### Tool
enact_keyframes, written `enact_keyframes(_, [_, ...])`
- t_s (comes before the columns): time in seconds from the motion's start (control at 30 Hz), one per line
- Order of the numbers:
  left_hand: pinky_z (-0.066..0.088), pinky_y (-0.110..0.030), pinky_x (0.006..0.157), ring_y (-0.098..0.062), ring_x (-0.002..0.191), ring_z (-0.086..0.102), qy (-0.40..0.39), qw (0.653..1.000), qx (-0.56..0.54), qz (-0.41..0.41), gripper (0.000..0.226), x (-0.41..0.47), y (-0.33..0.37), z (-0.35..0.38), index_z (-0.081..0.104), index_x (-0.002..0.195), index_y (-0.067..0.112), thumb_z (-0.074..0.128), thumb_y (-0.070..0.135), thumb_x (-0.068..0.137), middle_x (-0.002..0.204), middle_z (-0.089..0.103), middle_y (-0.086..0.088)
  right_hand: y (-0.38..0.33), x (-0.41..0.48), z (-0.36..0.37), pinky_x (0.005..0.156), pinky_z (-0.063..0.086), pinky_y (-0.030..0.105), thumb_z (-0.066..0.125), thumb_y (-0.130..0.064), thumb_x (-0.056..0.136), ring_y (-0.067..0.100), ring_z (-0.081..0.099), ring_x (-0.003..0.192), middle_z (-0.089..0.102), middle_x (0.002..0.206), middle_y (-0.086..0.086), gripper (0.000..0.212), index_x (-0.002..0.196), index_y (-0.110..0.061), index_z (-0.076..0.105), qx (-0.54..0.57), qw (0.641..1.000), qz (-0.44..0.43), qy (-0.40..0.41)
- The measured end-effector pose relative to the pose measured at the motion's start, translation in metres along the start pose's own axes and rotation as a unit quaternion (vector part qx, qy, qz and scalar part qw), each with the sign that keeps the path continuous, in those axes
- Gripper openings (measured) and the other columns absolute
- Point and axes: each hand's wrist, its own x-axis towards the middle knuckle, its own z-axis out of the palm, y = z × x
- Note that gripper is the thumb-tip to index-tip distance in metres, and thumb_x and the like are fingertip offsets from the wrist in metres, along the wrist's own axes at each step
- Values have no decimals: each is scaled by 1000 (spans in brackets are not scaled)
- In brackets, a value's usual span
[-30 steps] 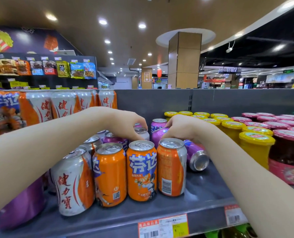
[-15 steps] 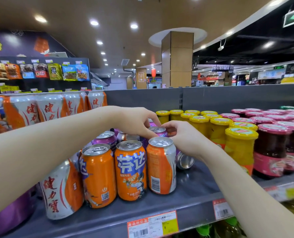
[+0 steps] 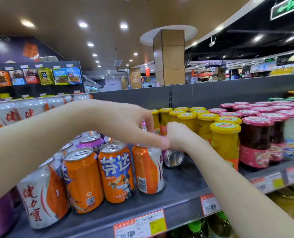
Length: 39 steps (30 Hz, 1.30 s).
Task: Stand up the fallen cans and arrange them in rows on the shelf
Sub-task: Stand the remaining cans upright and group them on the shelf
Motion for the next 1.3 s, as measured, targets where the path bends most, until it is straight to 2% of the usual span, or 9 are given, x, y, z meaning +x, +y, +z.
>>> enact_keyframes(0.1, [55, -26, 73, -3, 81, 61, 12, 997, 79, 3, 67, -4, 8, 18, 49, 116, 41, 57, 88, 69, 95, 63, 16, -3, -2, -6, 46, 33, 29, 68, -42, 87, 17, 46, 55, 52, 64, 2, 40, 66, -13, 50, -47, 999, 13, -22])
enact_keyframes(0.2, [57, -27, 72, -4, 80, 61, 47, 998, 51, 4, 59, 1, 4, 27, 48, 118, 38, 64, 77, 77, 94, 63, 14, -4, -4, -12, 49, 36, 30, 66, -56, 87, 17, 50, 58, 56, 69, 2, 47, 70, -14, 53, -86, 993, 16, -75])
enact_keyframes(0.37, [56, -28, 78, -2, 86, 61, 59, 998, 31, 13, 56, 3, -9, 23, 48, 118, 44, 72, 70, 75, 104, 65, 13, -3, -11, -15, 63, 56, 32, 72, -59, 79, 22, 64, 75, 66, 95, 8, 52, 97, -12, 60, -121, 983, 27, -135])
enact_keyframes(0.47, [53, -26, 75, -2, 87, 59, 62, 998, 29, 13, 55, 8, -12, 25, 50, 120, 47, 73, 69, 75, 103, 62, 15, -6, -19, -15, 58, 52, 31, 72, -55, 78, 20, 60, 68, 62, 85, 5, 48, 99, -14, 59, -121, 984, 35, -130])
enact_keyframes(0.63, [52, -24, 74, -3, 91, 60, 52, 998, 9, -22, 56, 15, -22, 25, 53, 122, 46, 72, 71, 75, 105, 61, 16, 3, -37, -10, 52, 38, 29, 70, -47, 83, 15, 52, 67, 57, 85, 2, 41, 100, -14, 53, -24, 995, 59, -74])
enact_keyframes(0.83, [51, -21, 69, -2, 90, 62, 52, 998, -18, -38, 57, 21, -35, 28, 53, 123, 47, 72, 72, 74, 106, 63, 18, 16, -58, 14, 53, 40, 26, 80, -47, 77, 19, 59, 89, 59, 105, 3, 69, 127, -14, 46, 157, 985, 69, 21])
enact_keyframes(1.03, [55, -21, 73, -4, 95, 66, 42, 997, -54, -24, 54, 19, -42, 28, 55, 123, 48, 76, 64, 76, 113, 64, 17, 27, -72, 27, 53, 41, 17, 84, -37, 76, 3, 56, 85, 55, 114, -2, 68, 125, -23, 39, 264, 961, 36, 73])
enact_keyframes(1.1, [56, -22, 73, -4, 94, 66, 44, 997, -67, -14, 53, 20, -42, 31, 54, 120, 49, 78, 62, 75, 112, 63, 17, 29, -74, 32, 60, 47, 17, 85, -34, 76, 8, 61, 95, 57, 124, -1, 76, 136, -24, 40, 305, 949, 30, 77])
enact_keyframes(1.3, [55, -24, 75, -6, 96, 64, 45, 996, -77, -10, 53, 19, -39, 34, 52, 120, 51, 78, 63, 75, 116, 60, 18, 34, -79, 29, 69, 50, 17, 88, -38, 74, 10, 60, 109, 57, 132, -6, 84, 144, -27, 44, 293, 954, -7, 61])
